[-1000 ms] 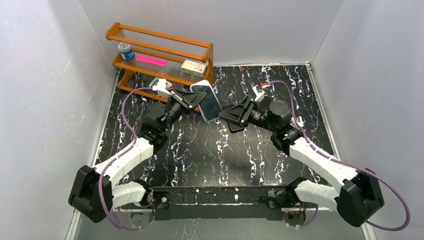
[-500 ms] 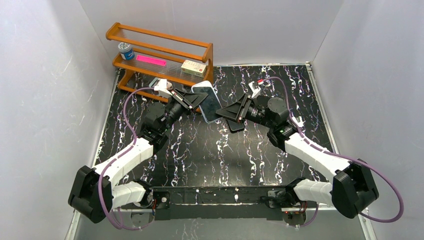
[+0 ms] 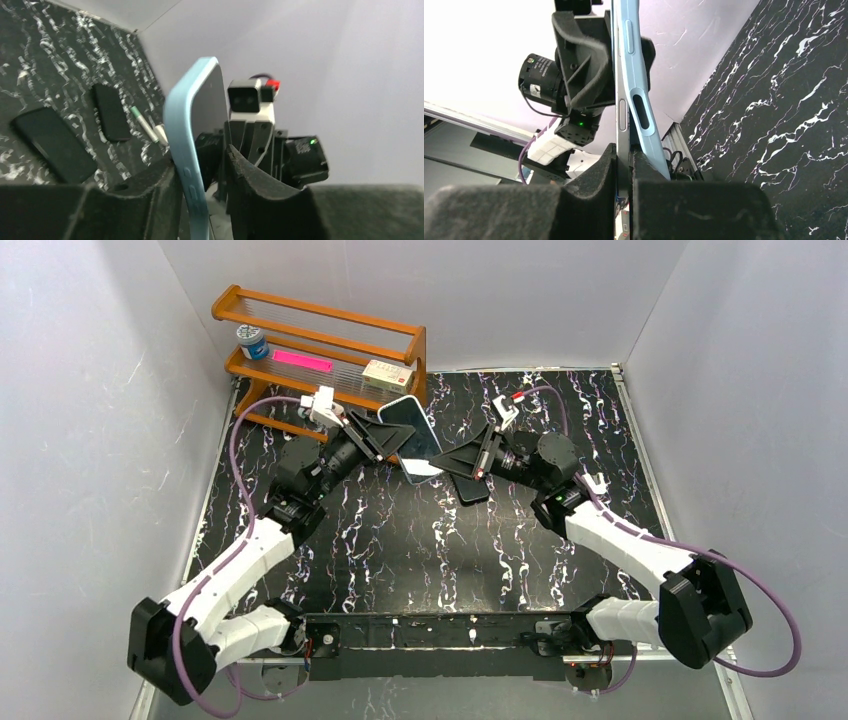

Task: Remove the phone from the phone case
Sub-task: Remove the phone case from the phone.

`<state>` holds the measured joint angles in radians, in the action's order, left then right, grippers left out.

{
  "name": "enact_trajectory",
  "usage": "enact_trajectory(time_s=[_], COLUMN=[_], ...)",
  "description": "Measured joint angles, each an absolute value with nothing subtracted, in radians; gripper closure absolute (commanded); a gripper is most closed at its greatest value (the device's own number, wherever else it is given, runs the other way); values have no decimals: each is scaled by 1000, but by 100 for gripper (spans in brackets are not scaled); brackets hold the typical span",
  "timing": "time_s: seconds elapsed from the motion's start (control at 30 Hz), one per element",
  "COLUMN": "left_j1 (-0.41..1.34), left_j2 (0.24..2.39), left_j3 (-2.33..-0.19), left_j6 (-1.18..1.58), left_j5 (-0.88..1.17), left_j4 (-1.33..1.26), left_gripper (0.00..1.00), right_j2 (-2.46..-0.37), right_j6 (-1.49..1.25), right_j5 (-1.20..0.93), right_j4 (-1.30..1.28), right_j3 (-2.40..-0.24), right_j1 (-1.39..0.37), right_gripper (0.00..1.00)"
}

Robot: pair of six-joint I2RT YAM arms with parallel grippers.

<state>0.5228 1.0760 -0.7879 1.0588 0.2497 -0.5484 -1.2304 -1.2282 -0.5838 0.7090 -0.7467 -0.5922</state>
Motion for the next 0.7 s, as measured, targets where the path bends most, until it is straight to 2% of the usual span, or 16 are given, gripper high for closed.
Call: enact_trajectory(time_s=[0.13,0.2,0.23,0.47,0.6,0.7], left_j1=[540,542,542,542,542,542], left_j2=[991,954,936,867,845,839], left_j3=[-801,-802,-803,-807,-780,-743], left_j6=[918,870,848,785,804,846], left_j5=[221,200,190,148,146,157], left_j4=[-384,-331,-306,-201,-205,-218], left_gripper=[48,36,33,28,19,18], right_j2=[-1222,-1221,-1221,-1217,-1212,-1205], right_j6=[-1225,-1225,-1225,-1227,-1233,-1241], right_j5=[-571,-551,-540,-490,-479,-474], right_j4=[705,693,686,649,647,646], right_j3=[-750,-750,-750,-750,-750,-750], right_j1=[-591,-588,-584,-569,-569,-569], right_gripper=[99,99,99,99,99,99])
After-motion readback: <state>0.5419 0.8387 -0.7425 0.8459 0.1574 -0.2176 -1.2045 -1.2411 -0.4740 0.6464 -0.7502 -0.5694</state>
